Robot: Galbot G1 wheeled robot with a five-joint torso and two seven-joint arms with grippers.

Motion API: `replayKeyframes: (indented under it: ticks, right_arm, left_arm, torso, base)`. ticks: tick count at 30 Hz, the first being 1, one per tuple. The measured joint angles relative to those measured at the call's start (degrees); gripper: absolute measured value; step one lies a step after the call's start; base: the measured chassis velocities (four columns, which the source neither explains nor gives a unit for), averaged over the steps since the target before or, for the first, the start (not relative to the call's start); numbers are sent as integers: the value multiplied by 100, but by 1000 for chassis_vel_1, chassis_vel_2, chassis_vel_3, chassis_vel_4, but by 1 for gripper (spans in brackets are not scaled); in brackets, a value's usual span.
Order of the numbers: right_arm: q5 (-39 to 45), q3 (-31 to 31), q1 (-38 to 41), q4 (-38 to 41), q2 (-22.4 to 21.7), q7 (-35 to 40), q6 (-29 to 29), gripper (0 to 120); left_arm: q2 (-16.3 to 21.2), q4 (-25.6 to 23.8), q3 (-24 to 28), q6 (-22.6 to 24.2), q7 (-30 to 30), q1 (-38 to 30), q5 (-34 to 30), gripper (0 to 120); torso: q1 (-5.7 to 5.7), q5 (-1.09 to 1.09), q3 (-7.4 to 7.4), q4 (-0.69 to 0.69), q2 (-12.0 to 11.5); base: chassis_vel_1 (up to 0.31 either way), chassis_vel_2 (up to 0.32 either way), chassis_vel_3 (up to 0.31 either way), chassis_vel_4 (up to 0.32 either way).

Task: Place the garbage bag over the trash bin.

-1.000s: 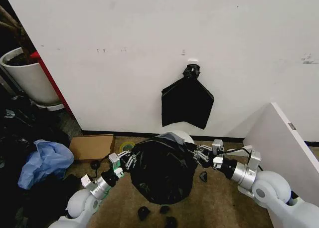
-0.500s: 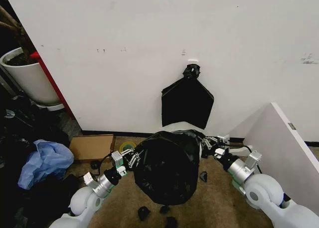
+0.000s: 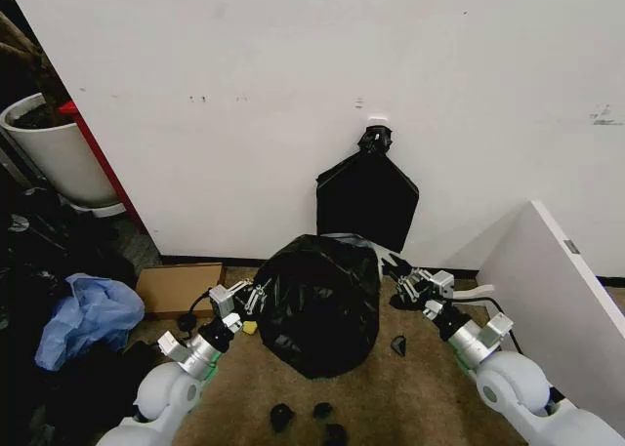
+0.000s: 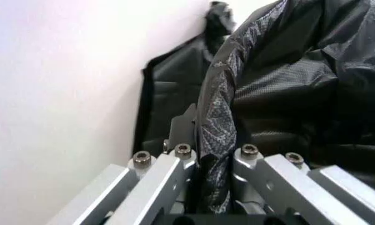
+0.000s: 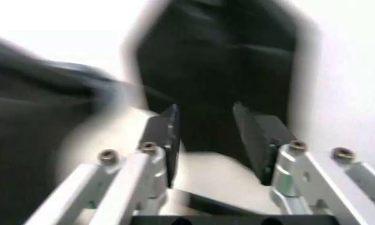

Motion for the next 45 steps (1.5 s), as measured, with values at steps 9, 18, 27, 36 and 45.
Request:
replayKeyframes:
  ticks: [9, 18, 27, 36, 45]
  right_arm:
    - [-206, -66, -828, 2108, 188, 1936, -962, 72]
    - [-1462, -816, -1209, 2960, 105, 2241, -1858, 47]
    - [-1608, -1378, -808, 2881, 40, 2762, -3076, 14]
    - [-1653, -1940, -458, 2490, 196, 2785, -3453, 0]
    - [-1191, -2193, 146, 2030, 544, 3246, -3956, 0]
  left_arm:
    - [-200, -690, 204, 831, -1663, 246, 181, 3]
    - [-417, -900, 464, 1226, -2463, 300, 476, 3]
    - [-548, -809, 954, 1127, -2732, 314, 955, 3]
    - [-706, -618, 1583, 1065, -2984, 251, 1432, 3]
    - [-608, -658, 1680, 754, -2865, 208, 1628, 3]
  torso:
    - [0, -1, -1, 0, 0]
    - [-1, -1, -1, 0, 1]
    - [-1, 0, -1, 0, 0]
    - [0, 0, 0, 0, 0]
    - [0, 0, 0, 0, 0]
  base:
    - [0, 0, 0, 0]
    - [0, 0, 0, 0]
    - [0, 0, 0, 0]
    - [0, 0, 0, 0]
    - [0, 0, 0, 0]
